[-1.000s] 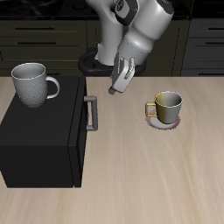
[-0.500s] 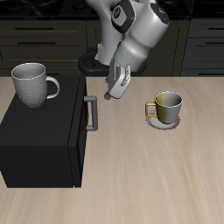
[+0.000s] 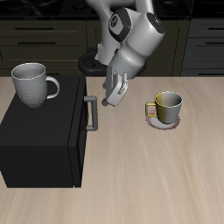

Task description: Open the microwave

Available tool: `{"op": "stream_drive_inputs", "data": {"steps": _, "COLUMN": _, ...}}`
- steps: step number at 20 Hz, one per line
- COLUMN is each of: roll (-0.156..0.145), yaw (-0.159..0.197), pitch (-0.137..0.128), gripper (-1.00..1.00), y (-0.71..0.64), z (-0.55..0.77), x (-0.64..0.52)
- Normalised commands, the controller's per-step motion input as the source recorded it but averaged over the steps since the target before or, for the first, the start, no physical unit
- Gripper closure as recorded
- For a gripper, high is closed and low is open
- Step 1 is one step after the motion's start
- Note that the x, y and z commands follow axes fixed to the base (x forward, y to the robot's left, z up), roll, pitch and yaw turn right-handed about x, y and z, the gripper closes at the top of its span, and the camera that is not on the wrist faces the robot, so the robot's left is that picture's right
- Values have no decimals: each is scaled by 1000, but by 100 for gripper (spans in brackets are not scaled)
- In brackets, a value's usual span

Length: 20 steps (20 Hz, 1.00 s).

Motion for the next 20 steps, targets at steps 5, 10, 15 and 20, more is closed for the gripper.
{"op": "stream_drive_inputs", "data": {"steps": 5, "roll": 3, "yaw": -21, "pitch": 21, "gripper": -100, "y": -43, "z": -178, "x": -76}}
{"op": "stream_drive_inputs", "data": {"steps": 10, "roll": -40, "yaw": 8, "pitch": -6, "gripper": -100, "y": -2, "z": -191, "x": -102}}
{"op": "stream_drive_inputs", "data": {"steps": 15, "roll": 7, "yaw": -8, "pitch": 20, "gripper": -100, "y": -19, "z": -128, "x": -12}}
{"op": "stream_drive_inputs", "data": {"steps": 20, "roll": 11, "yaw": 26, "pitch": 0, "gripper": -100, "y": 83, "z": -129, "x": 35}}
